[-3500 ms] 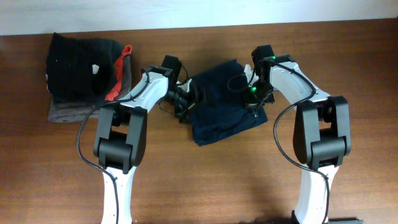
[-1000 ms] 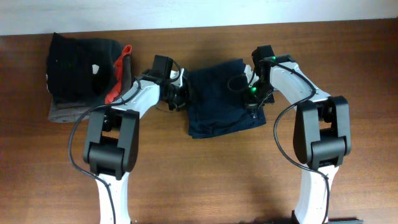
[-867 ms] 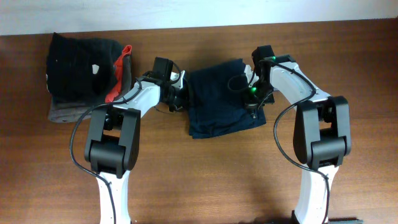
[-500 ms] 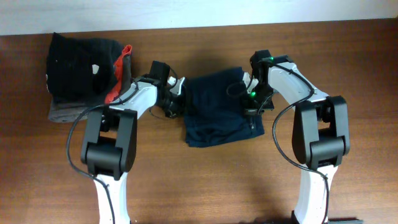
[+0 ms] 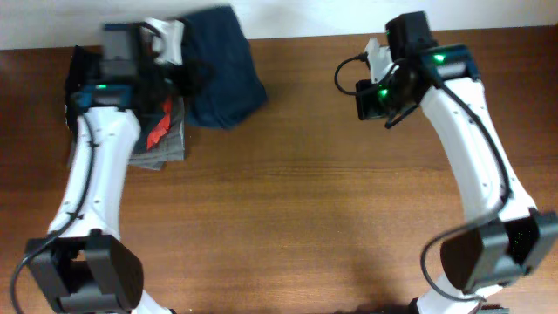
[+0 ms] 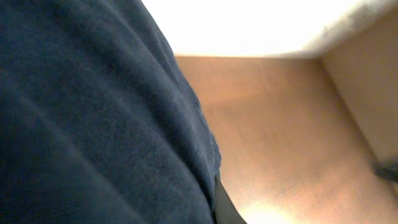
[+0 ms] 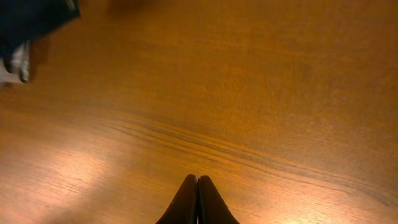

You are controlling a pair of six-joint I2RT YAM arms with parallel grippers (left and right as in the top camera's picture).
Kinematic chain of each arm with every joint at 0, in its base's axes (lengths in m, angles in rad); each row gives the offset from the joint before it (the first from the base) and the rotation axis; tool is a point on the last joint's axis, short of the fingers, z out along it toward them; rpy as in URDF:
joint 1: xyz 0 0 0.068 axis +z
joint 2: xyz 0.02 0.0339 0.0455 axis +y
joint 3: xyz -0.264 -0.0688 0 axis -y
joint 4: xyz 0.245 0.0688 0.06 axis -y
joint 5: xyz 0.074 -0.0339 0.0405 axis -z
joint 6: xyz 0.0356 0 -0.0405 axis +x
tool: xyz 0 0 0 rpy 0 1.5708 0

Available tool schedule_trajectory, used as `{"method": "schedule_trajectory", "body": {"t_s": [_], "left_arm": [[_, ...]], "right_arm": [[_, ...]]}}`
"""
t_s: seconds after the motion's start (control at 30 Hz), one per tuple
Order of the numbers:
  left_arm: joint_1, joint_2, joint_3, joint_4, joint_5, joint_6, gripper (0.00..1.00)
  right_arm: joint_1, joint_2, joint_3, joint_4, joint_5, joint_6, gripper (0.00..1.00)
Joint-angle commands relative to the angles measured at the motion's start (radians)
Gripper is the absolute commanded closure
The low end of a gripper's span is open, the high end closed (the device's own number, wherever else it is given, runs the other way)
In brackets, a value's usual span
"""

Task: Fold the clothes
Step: 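Lift the navy bundle with the left gripper onto the clothes stack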

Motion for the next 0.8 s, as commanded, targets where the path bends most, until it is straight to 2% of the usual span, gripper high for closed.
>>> {"method": "schedule_trajectory", "body": {"t_s": [0.0,0.1,0.27,0.57,0.7,0.77], "left_arm": [[0.121,-0.008,0.02,0.11,0.0,-0.082,0.99],[0.231,-0.008,0.02,0.163,-0.047,-0.15,1.0],[0.394,0.008,0.018,0.131,-0.068,-0.247,0.99],[0.424,0.111,0.017,-0.017,-0.092,-0.285,1.0],[0.424,0.108,0.017,0.081,-0.021,-0.325,0.99],[0.418,0.088,0.017,0.224,0.039,-0.431,1.0]], "right_arm": [[-0.003,-0.015,0.004,-0.011,0.015,0.0,0.94],[-0.003,-0.015,0.003,-0.043,0.015,0.0,0.95],[-0.003,-0.015,0.003,-0.062,0.014,0.0,0.95],[-0.002,-0.015,0.003,-0.069,0.015,0.0,0.95],[-0.002,-0.015,0.003,-0.1,0.015,-0.003,0.95],[-0.002,-0.015,0.003,-0.112,0.026,-0.008,0.95]]}}
